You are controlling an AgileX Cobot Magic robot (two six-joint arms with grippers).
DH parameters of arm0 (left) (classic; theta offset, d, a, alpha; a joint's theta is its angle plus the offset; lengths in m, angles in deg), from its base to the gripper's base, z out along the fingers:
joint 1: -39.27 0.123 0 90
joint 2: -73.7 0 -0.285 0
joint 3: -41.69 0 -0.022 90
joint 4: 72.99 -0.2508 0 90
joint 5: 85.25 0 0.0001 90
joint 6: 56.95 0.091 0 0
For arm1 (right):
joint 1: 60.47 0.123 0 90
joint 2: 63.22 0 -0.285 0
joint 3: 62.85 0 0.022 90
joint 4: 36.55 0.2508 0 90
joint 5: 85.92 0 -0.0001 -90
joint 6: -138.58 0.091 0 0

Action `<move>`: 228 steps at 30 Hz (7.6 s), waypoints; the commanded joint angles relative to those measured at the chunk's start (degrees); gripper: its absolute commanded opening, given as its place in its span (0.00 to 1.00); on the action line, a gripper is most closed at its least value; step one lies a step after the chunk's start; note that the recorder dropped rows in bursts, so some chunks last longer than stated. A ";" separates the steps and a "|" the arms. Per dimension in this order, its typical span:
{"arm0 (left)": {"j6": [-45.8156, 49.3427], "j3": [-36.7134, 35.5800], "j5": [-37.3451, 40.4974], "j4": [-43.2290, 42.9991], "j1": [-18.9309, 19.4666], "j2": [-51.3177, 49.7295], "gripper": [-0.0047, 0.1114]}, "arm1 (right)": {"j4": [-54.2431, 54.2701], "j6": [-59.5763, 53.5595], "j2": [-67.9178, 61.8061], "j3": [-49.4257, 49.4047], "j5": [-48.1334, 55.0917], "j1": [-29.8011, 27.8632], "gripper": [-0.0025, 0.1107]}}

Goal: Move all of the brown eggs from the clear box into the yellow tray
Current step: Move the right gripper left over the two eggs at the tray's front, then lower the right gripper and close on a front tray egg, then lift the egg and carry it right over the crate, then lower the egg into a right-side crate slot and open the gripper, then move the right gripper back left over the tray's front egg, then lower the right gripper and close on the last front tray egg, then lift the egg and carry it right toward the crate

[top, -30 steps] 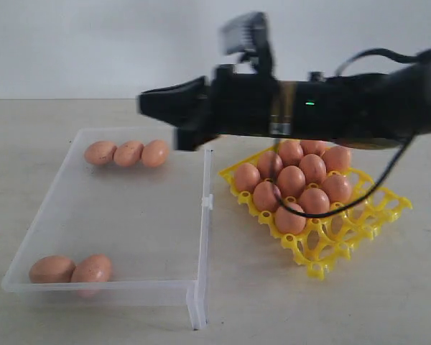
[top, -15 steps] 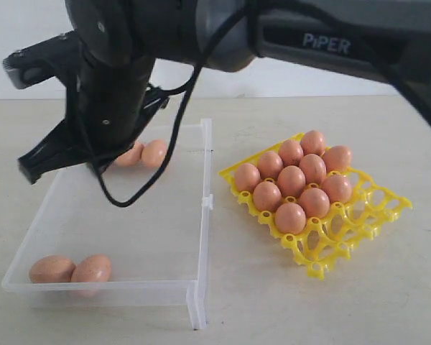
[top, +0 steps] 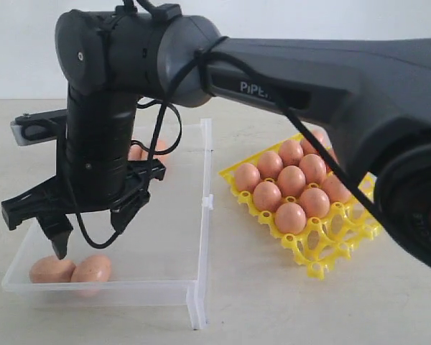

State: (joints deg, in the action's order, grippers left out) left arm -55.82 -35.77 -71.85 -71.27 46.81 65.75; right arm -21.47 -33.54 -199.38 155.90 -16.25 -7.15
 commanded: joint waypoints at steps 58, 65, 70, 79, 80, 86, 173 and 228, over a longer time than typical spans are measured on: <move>0.03 0.24 -0.08 0.31 -0.19 0.17 0.00 | -59.06 47.64 39.14 -57.79 -72.25 -6.56 0.02; 0.03 0.24 -0.08 0.31 -0.19 0.17 0.00 | -63.79 56.21 51.80 -73.06 -99.02 -35.93 0.02; 0.03 0.24 -0.08 0.31 -0.19 0.17 0.00 | -99.98 77.84 47.08 -72.50 -126.34 -60.84 0.02; 0.03 0.24 -0.08 0.31 -0.19 0.17 0.00 | -102.25 69.72 28.66 -69.21 -135.12 -75.33 0.02; 0.03 0.24 -0.08 0.31 -0.19 0.17 0.00 | -103.66 63.90 28.03 -69.21 -133.88 -74.79 0.02; 0.03 0.24 -0.08 0.31 -0.19 0.17 0.00 | -105.56 44.02 26.42 -69.21 -119.62 -69.96 0.02; 0.03 0.24 -0.08 0.31 -0.19 0.17 0.00 | 5.18 -8.29 -15.08 20.66 -16.51 -7.04 0.52; 0.03 0.24 -0.08 0.31 -0.19 0.17 0.00 | -1.69 -9.74 -17.11 20.66 -20.22 -5.41 0.02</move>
State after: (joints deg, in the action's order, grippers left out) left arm -55.82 -35.77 -71.85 -71.27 46.81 65.75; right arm -24.17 -42.32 -217.65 176.51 -36.07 -12.77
